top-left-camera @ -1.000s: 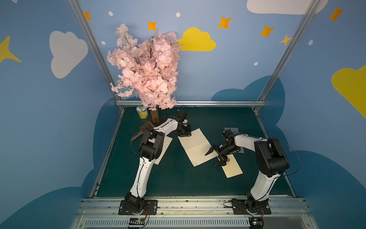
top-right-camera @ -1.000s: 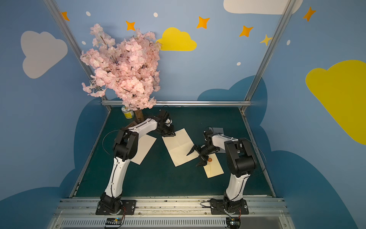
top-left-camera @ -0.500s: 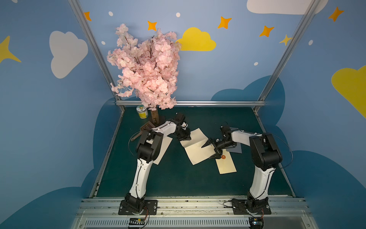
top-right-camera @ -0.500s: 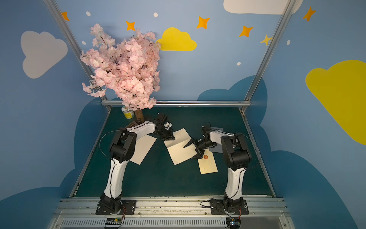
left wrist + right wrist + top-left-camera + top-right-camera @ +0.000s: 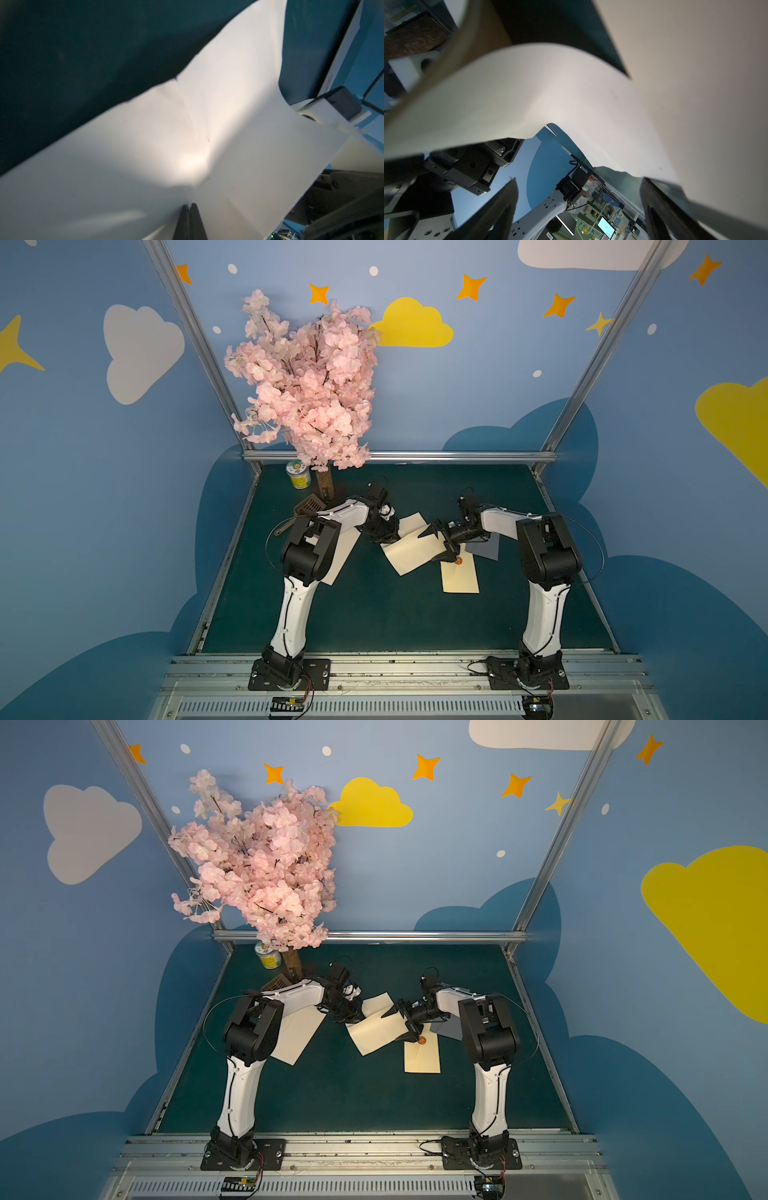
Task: Fold the letter paper in half and place it into the envelope
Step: Fold the letter paper at the center of the board.
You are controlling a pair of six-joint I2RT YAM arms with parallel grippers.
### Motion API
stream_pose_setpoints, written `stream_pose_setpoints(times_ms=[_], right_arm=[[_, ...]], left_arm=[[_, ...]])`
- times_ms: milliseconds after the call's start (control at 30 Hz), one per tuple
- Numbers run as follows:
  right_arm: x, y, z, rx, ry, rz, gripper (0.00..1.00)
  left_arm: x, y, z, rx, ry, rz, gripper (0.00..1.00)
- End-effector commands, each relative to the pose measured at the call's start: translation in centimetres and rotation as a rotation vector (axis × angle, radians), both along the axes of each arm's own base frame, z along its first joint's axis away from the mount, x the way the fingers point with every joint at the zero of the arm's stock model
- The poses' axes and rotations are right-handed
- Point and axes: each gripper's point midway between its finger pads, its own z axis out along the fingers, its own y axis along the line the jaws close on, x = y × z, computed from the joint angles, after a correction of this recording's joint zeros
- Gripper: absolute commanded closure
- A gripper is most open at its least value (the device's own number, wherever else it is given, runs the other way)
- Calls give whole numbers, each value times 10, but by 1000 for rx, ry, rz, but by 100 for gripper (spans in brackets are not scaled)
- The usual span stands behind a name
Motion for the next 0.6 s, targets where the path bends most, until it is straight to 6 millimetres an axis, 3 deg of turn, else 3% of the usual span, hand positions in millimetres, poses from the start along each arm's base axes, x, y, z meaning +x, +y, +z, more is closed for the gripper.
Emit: stream_pose_setpoints(times_ms=[0, 167, 567], right_arm=[[14, -7, -18, -73, -69, -6, 8], [13, -7, -11, -70, -82, 3, 8], [12, -8, 12, -72, -123, 25, 8]], left_arm=[[-15, -18, 26, -65, -10, -35, 95], [-31, -36, 47, -109, -35, -67, 95], [-74, -52, 46, -139, -17, -107, 95]])
